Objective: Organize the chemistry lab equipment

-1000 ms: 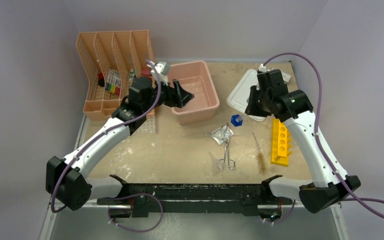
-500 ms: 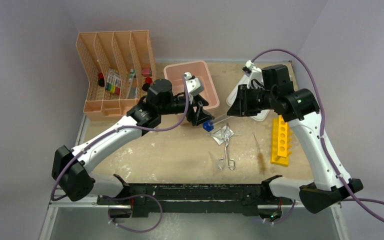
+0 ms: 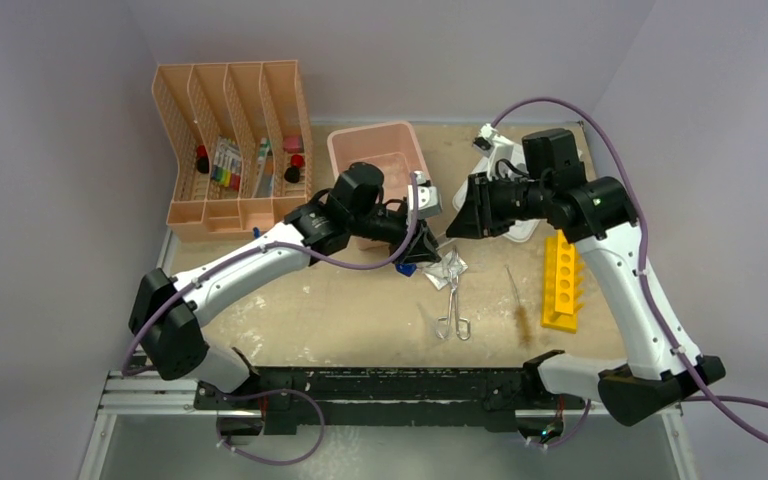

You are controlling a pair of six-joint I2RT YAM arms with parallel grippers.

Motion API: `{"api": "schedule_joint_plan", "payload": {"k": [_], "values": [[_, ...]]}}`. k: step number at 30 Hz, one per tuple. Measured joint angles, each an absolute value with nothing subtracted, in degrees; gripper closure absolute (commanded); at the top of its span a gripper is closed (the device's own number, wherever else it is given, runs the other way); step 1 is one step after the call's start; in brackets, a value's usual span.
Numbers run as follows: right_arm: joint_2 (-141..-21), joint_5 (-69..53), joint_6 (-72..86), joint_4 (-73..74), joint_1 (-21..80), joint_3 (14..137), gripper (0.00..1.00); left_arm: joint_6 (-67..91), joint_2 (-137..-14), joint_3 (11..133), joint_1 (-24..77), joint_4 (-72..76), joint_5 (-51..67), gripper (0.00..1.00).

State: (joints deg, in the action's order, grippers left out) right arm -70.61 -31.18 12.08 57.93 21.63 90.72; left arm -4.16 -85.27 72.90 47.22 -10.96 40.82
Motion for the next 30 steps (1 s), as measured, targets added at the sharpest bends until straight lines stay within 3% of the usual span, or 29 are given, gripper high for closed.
{"api": "schedule_joint_plan", "payload": {"k": [3,5,7,10,18,24,30], "values": [[-70.89,-32.05,11.27,57.52,21.63,90.74,0.8,-5.41,-85.62,72.99,47.35,-11.66,41.32,1.0],[-70.89,-32.51,11.07,57.8,21.56,90.72,0.64,-5.85,-85.62,73.3,47.53,-12.1,41.32,1.0],[-70.89,-32.67,11.03,57.6,21.58,90.72,0.4,-6.26,-85.6,73.65,47.51,-12.82,41.23,1.0],[-70.89,-32.03,11.75,57.36,21.58,90.74,0.25,-6.46,-85.6,73.78,47.44,-13.19,39.62,1.0],[-73.69,-20.03,14.52,53.28,21.63,97.73,0.12,-0.54,-83.66,69.67,46.0,-8.05,27.53,1.0],[-76.38,-3.53,18.74,47.03,21.61,104.92,0.14,10.66,-83.66,70.32,39.79,-4.64,18.17,1.0],[-77.41,8.4,24.16,42.24,21.41,103.98,0.15,18.35,-86.24,76.9,37.12,-5.37,3.81,1.0]]}}
